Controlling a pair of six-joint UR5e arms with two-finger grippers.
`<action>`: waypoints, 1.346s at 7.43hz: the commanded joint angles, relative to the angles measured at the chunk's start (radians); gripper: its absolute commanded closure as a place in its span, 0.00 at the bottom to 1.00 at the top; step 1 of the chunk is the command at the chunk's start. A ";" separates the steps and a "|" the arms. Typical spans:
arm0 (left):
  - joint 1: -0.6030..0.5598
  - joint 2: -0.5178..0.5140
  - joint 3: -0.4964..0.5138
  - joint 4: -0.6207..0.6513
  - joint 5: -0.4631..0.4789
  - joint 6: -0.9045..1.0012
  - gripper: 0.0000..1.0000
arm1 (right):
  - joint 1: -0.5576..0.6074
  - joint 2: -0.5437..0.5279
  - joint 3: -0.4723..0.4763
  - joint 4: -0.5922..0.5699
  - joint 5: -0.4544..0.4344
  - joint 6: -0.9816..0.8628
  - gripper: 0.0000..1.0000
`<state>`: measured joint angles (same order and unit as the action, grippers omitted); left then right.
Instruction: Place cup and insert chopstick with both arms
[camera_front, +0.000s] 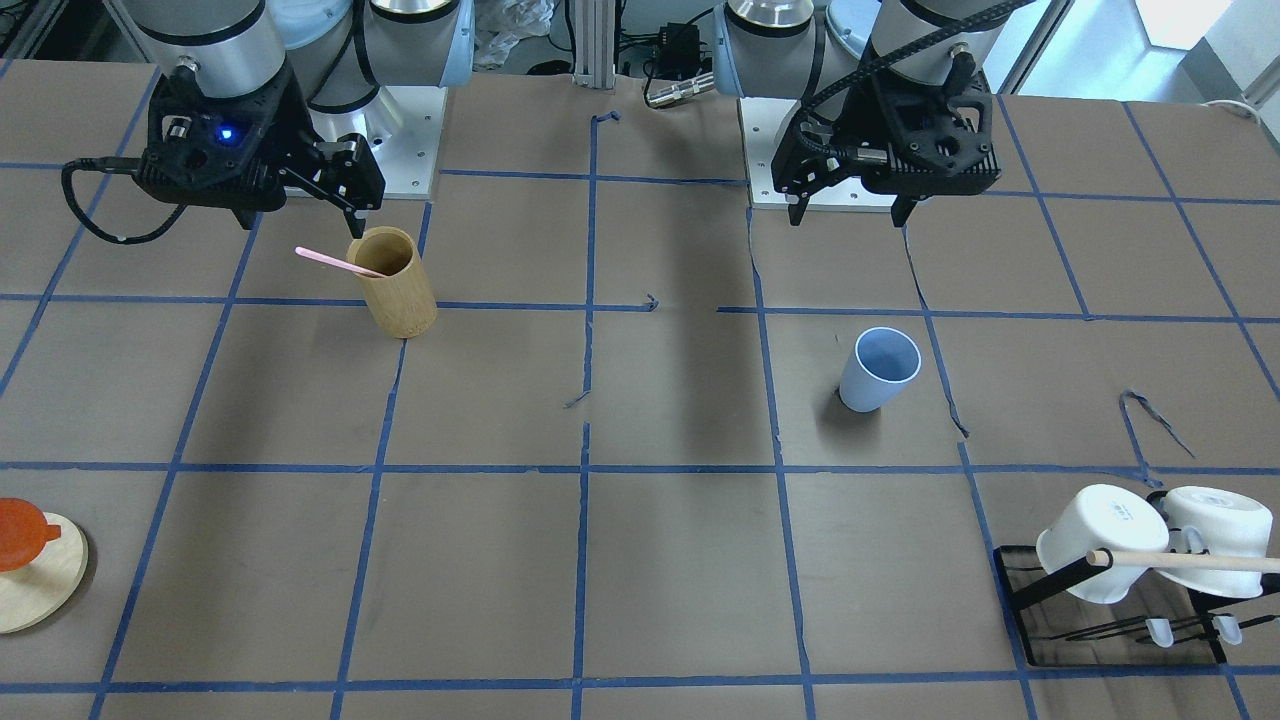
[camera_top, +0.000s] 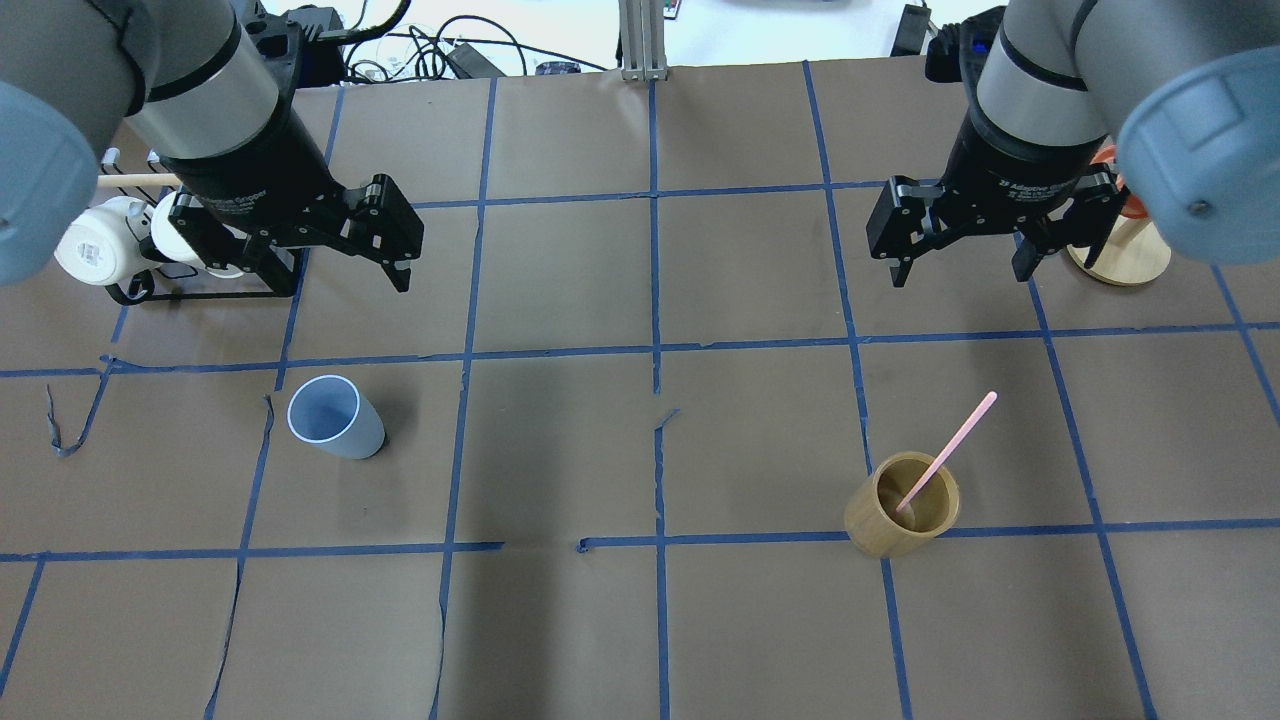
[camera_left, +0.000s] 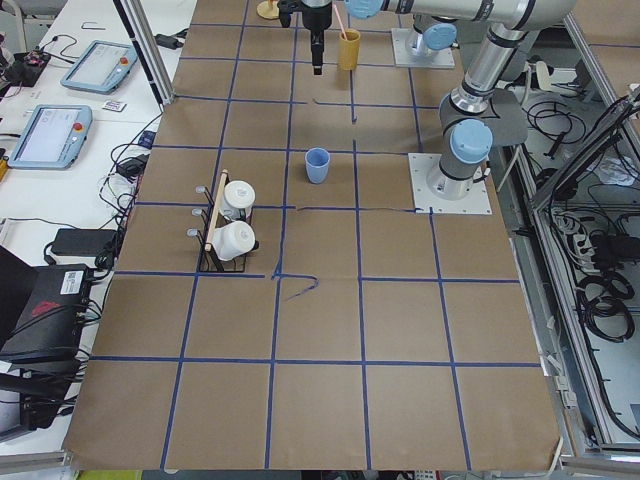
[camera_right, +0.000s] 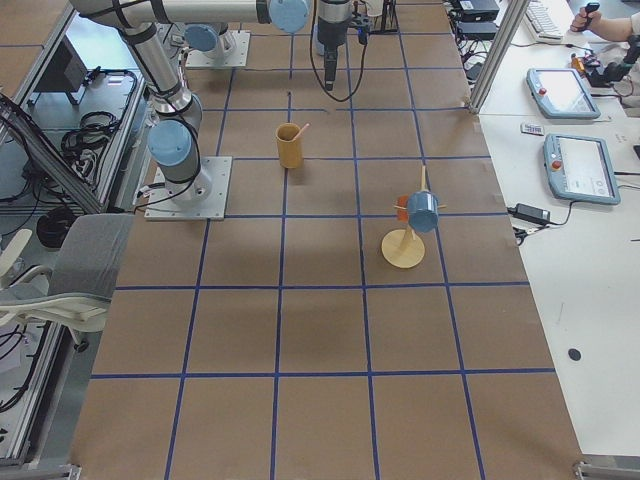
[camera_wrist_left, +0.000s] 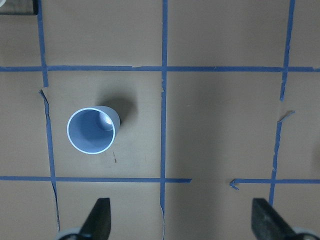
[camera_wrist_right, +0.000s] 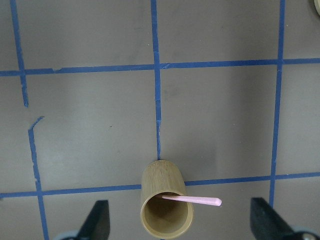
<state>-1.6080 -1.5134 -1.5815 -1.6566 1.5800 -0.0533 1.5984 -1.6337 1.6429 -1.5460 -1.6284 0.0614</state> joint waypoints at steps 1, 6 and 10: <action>0.013 -0.005 -0.008 0.001 0.000 0.021 0.00 | 0.000 0.000 0.000 0.000 0.001 -0.002 0.00; 0.100 -0.007 -0.090 0.023 0.080 0.255 0.00 | 0.002 0.000 -0.003 0.000 0.005 -0.002 0.00; 0.265 -0.059 -0.346 0.367 0.084 0.368 0.00 | 0.000 0.000 -0.005 -0.002 0.004 -0.002 0.00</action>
<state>-1.3921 -1.5552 -1.8303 -1.4013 1.6616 0.2844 1.5985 -1.6339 1.6393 -1.5466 -1.6243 0.0599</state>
